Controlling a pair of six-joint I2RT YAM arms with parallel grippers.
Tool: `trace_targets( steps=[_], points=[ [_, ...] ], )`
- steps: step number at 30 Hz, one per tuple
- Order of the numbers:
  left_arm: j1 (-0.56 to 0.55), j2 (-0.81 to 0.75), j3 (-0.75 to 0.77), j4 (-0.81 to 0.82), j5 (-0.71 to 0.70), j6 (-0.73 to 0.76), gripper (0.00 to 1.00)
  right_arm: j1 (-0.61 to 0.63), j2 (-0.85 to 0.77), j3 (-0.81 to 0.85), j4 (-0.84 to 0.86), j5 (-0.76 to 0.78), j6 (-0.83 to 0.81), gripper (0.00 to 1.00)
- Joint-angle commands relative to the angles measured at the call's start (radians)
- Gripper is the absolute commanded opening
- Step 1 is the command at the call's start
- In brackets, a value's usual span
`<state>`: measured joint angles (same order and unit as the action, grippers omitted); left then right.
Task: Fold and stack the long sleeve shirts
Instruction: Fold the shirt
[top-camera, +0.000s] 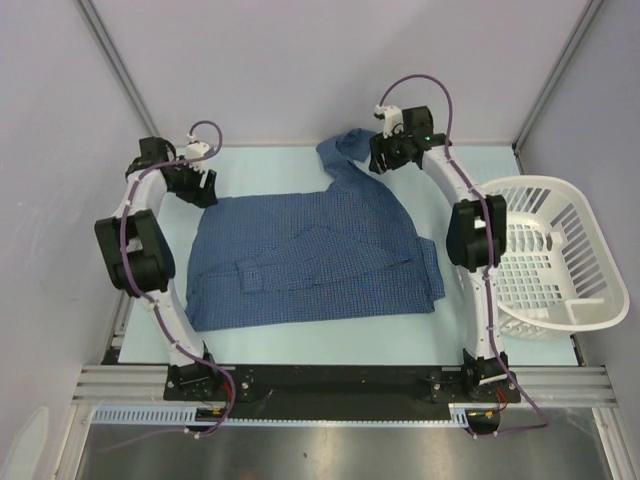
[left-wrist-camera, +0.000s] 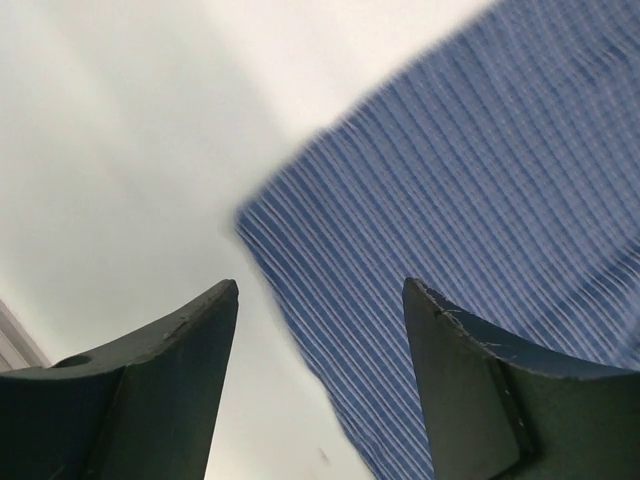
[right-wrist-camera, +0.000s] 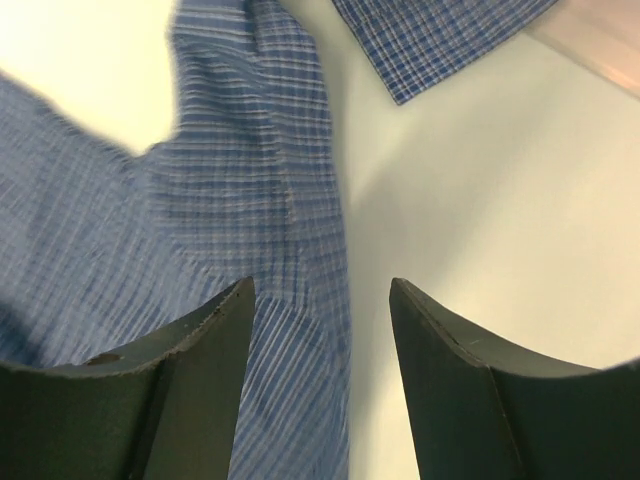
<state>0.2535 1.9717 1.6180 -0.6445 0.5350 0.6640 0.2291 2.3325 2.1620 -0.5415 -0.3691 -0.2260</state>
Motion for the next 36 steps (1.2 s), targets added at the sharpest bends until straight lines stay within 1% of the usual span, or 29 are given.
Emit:
trace_targets(
  steps=[1, 6, 9, 12, 14, 17, 18, 20, 21, 23, 24, 25, 26, 28, 29, 31, 32, 36],
  points=[
    [0.004, 0.142, 0.195, 0.055, 0.003, -0.035, 0.71, 0.007, 0.106, 0.151, 0.034, 0.000, 0.036, 0.62],
    [-0.017, 0.249, 0.287, 0.034, 0.011, 0.031, 0.70, 0.012, 0.119, 0.125, 0.098, -0.040, 0.042, 0.63],
    [-0.039, 0.272, 0.296, 0.017, -0.009, 0.071, 0.70, 0.016, 0.126, 0.116, 0.107, -0.060, 0.045, 0.63],
    [-0.053, 0.294, 0.298, 0.006, -0.023, 0.106, 0.70, 0.019, 0.145, 0.111, 0.136, -0.027, 0.048, 0.56],
    [-0.059, 0.308, 0.304, 0.003, -0.024, 0.128, 0.69, 0.021, 0.168, 0.121, 0.149, -0.007, 0.053, 0.54],
    [-0.060, 0.340, 0.344, -0.018, -0.021, 0.144, 0.67, 0.026, 0.194, 0.133, 0.156, 0.019, 0.044, 0.45],
    [-0.060, 0.351, 0.359, -0.027, -0.021, 0.147, 0.66, 0.027, 0.198, 0.130, 0.155, 0.030, 0.039, 0.37],
    [-0.062, 0.381, 0.403, -0.073, -0.012, 0.169, 0.65, 0.023, 0.209, 0.128, 0.150, 0.039, 0.021, 0.27],
    [-0.062, 0.389, 0.413, -0.086, -0.013, 0.177, 0.63, 0.019, 0.212, 0.128, 0.149, 0.053, 0.019, 0.18],
    [-0.068, 0.407, 0.425, -0.112, -0.033, 0.206, 0.59, 0.004, 0.218, 0.125, 0.149, 0.062, 0.020, 0.08],
    [-0.068, 0.411, 0.427, -0.115, -0.043, 0.212, 0.58, 0.000, 0.220, 0.125, 0.153, 0.079, 0.022, 0.00],
    [-0.068, 0.418, 0.428, -0.125, -0.068, 0.223, 0.56, -0.004, 0.222, 0.122, 0.159, 0.088, 0.019, 0.00],
    [-0.071, 0.433, 0.440, -0.141, -0.076, 0.233, 0.52, -0.008, 0.223, 0.122, 0.160, 0.096, 0.008, 0.00],
    [-0.068, 0.444, 0.454, -0.165, -0.096, 0.253, 0.47, -0.013, 0.228, 0.124, 0.169, 0.117, -0.002, 0.00],
    [-0.069, 0.449, 0.459, -0.172, -0.108, 0.264, 0.42, -0.014, 0.229, 0.124, 0.172, 0.125, -0.010, 0.00],
    [-0.069, 0.447, 0.459, -0.178, -0.116, 0.282, 0.37, -0.013, 0.232, 0.127, 0.186, 0.139, -0.018, 0.00],
    [-0.068, 0.447, 0.459, -0.178, -0.127, 0.287, 0.33, -0.014, 0.232, 0.128, 0.187, 0.148, -0.019, 0.00],
    [-0.068, 0.447, 0.461, -0.178, -0.116, 0.295, 0.26, -0.019, 0.232, 0.140, 0.192, 0.142, -0.001, 0.00]
  ],
)
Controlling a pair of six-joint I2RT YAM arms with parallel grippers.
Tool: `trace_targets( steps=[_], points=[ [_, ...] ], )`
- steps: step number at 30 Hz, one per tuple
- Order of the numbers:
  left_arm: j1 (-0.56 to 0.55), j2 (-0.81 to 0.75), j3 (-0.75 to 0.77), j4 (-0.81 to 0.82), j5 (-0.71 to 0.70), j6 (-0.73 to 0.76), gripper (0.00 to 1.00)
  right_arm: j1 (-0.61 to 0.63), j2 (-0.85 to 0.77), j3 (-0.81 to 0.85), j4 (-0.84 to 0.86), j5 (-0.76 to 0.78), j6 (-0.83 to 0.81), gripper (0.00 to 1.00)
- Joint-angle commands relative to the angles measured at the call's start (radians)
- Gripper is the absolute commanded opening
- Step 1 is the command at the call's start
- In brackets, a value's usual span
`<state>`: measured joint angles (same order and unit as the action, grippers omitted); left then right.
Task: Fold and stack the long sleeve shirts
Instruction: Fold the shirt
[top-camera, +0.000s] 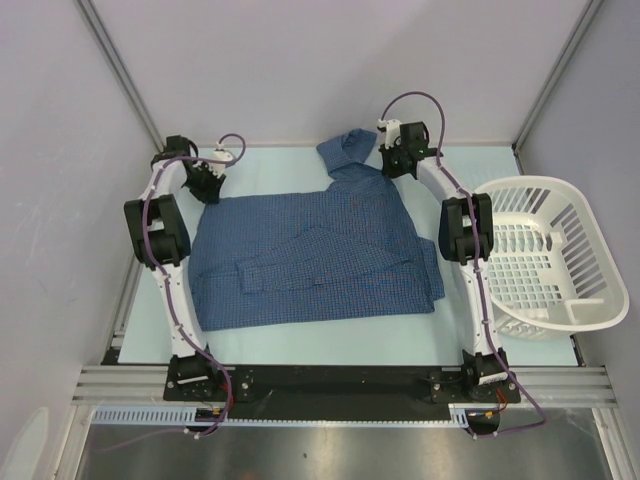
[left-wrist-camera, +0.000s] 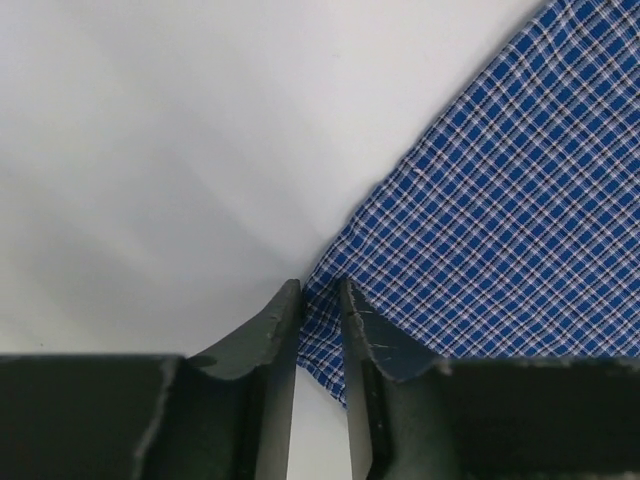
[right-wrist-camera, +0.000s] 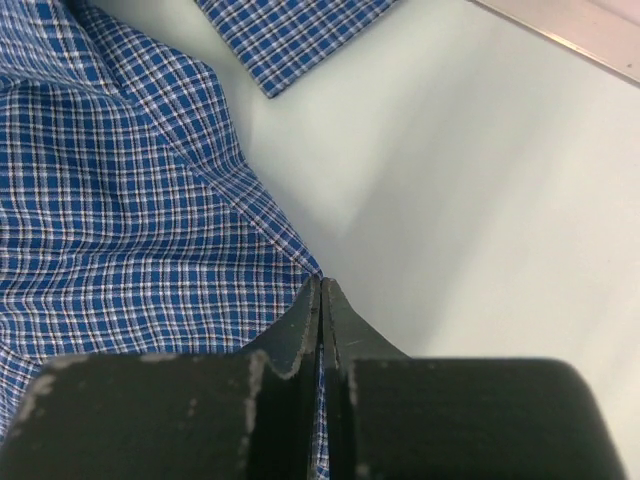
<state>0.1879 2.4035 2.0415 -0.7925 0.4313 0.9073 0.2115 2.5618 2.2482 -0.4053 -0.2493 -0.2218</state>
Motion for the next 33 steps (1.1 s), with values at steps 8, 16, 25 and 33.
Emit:
trace_targets(
  steps=[8, 16, 25, 33],
  points=[
    [-0.002, -0.013, 0.042, -0.045, 0.079, 0.053, 0.01, -0.004, -0.014, 0.068, 0.065, -0.094, 0.062, 0.00],
    [0.002, -0.093, 0.023, -0.007, 0.121, 0.030, 0.00, -0.035, -0.066, 0.056, 0.076, -0.189, 0.160, 0.00],
    [0.024, -0.243, -0.113, 0.036, 0.170, 0.073, 0.00, -0.078, -0.204, -0.044, 0.052, -0.344, 0.217, 0.00],
    [0.082, -0.417, -0.274, 0.045, 0.248, 0.163, 0.00, -0.087, -0.347, -0.196, 0.013, -0.413, 0.191, 0.00]
  ],
)
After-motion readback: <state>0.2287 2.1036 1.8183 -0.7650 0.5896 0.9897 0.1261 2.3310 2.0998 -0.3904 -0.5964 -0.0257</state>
